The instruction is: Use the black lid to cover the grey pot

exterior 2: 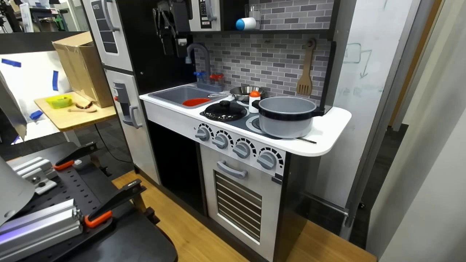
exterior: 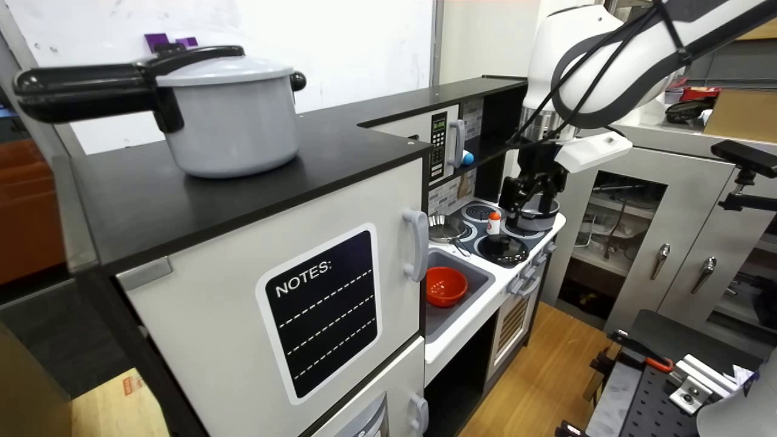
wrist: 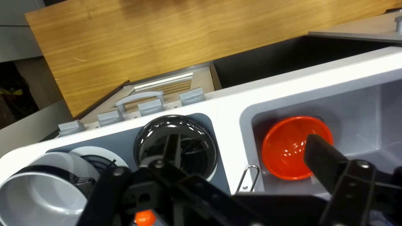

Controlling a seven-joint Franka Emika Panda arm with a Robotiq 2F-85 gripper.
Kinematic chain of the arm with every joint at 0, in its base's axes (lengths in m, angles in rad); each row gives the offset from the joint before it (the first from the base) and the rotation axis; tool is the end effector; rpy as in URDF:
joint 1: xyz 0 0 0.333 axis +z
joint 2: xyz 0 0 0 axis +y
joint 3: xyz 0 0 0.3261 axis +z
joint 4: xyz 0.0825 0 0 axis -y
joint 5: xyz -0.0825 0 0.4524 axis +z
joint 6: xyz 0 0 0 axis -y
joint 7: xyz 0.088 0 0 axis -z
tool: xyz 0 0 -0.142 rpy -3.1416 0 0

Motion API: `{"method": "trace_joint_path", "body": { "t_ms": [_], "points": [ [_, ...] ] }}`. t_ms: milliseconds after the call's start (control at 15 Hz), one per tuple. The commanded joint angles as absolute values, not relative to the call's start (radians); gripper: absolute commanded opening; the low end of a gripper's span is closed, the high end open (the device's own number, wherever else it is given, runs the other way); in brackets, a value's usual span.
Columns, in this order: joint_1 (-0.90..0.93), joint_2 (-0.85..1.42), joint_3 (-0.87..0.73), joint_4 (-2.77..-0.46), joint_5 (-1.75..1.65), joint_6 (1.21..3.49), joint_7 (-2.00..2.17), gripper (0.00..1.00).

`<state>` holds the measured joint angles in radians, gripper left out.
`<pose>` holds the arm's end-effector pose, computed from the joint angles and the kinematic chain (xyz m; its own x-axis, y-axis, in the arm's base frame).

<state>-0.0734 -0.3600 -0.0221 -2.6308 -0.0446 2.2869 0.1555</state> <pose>0.4496 -0.0444 0.2983 0.9756 -0.2186 0.0196 -0.2190 -0.9754 0.0236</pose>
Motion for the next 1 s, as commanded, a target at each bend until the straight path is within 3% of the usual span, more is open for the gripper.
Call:
{"method": "trace_joint_path", "body": {
  "t_ms": [0,333,933],
  "points": [
    [-0.089,-0.300,-0.032,-2.617,-0.051,2.301,0.147,1.00],
    [-0.089,-0.215,-0.044,-2.555,-0.049,2.327,0.154,1.00],
    [-0.082,-0.261,-0.037,-2.597,-0.052,2.318,0.154,1.00]
  ]
}}
